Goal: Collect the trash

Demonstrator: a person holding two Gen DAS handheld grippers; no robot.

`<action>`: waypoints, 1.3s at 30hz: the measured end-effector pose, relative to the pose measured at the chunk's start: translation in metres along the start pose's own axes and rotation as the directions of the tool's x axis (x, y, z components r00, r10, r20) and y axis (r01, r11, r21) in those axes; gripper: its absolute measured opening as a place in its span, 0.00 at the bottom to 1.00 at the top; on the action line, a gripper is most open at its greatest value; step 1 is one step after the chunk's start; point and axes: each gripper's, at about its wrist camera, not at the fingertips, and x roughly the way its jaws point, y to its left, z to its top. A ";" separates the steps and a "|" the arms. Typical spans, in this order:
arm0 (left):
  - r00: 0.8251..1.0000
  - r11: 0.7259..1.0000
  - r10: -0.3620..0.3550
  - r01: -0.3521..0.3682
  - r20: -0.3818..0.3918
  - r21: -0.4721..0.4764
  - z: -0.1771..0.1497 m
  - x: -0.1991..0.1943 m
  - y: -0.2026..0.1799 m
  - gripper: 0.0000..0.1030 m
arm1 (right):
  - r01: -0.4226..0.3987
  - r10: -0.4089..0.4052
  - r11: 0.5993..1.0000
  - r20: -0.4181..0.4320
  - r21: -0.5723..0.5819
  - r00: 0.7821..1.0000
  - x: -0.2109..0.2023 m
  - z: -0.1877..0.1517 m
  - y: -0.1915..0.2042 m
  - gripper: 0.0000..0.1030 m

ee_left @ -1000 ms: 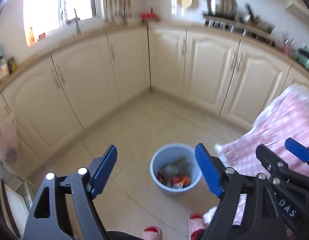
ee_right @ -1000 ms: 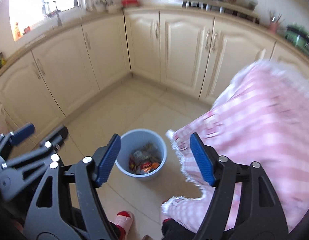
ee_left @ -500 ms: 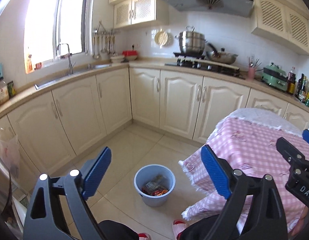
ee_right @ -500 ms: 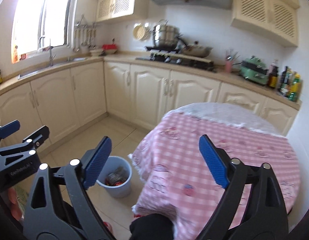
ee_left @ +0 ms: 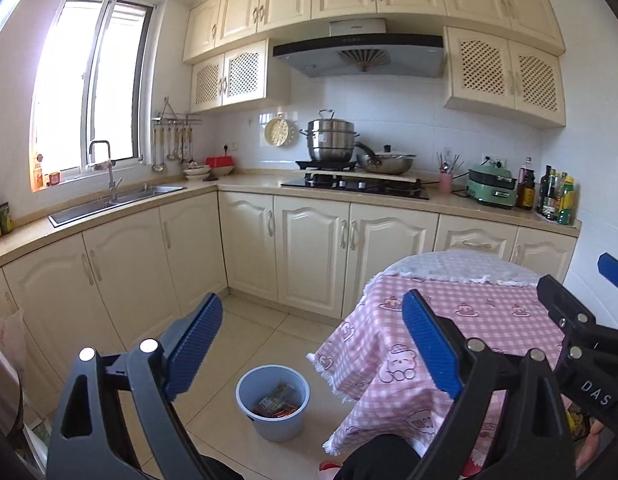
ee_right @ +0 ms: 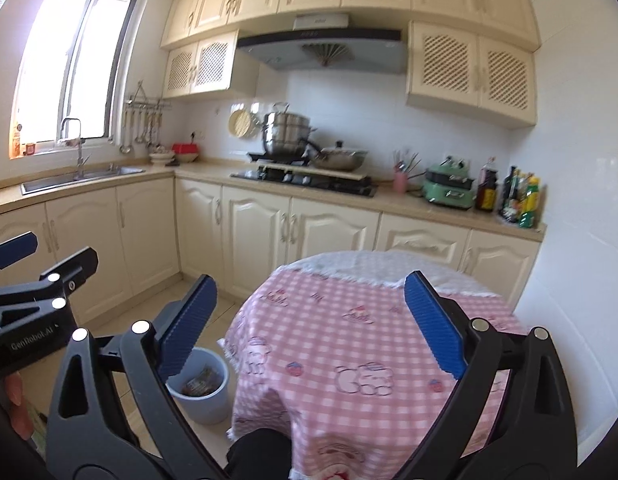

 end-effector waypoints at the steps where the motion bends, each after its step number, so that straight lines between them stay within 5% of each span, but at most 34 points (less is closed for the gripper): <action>1: 1.000 1.000 -0.004 0.004 0.006 0.002 0.000 -0.004 -0.002 0.87 | 0.012 -0.012 1.000 0.010 0.001 1.000 -0.005 0.001 -0.002 0.91; 39: 0.999 0.999 -0.035 0.035 0.032 0.014 -0.001 -0.018 -0.010 0.87 | 0.025 -0.027 0.999 0.038 0.029 0.999 -0.021 -0.004 -0.011 0.91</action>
